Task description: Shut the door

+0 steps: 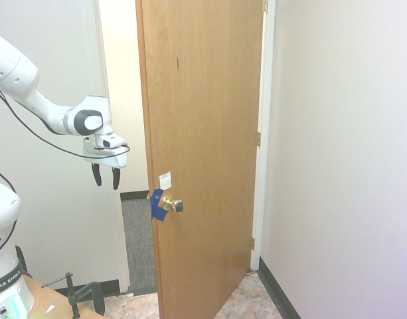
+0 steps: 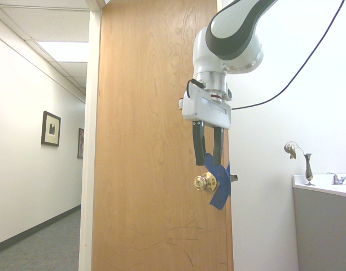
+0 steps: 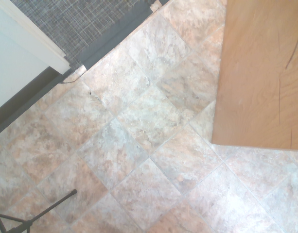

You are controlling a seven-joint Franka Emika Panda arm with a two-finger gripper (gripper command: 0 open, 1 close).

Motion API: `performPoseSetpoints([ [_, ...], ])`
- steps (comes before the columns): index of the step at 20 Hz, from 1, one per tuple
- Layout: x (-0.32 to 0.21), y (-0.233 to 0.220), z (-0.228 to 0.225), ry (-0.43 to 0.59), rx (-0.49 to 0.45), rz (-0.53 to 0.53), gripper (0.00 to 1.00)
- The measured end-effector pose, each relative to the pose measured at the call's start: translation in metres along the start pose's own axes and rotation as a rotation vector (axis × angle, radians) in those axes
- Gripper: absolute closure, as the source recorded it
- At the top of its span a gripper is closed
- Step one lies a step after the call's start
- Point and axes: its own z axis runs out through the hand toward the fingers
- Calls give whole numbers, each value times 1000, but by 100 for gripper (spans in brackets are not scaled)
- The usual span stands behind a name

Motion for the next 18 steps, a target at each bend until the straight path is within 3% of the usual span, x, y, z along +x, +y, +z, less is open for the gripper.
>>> performPoseSetpoints([
  [4,-1,1,-8,13,14,14,0],
  [8,-7,25,-47,54,44,72,0],
  [14,-4,117,-104,94,62,262,0],
  [18,26,187,-109,94,61,432,0],
])
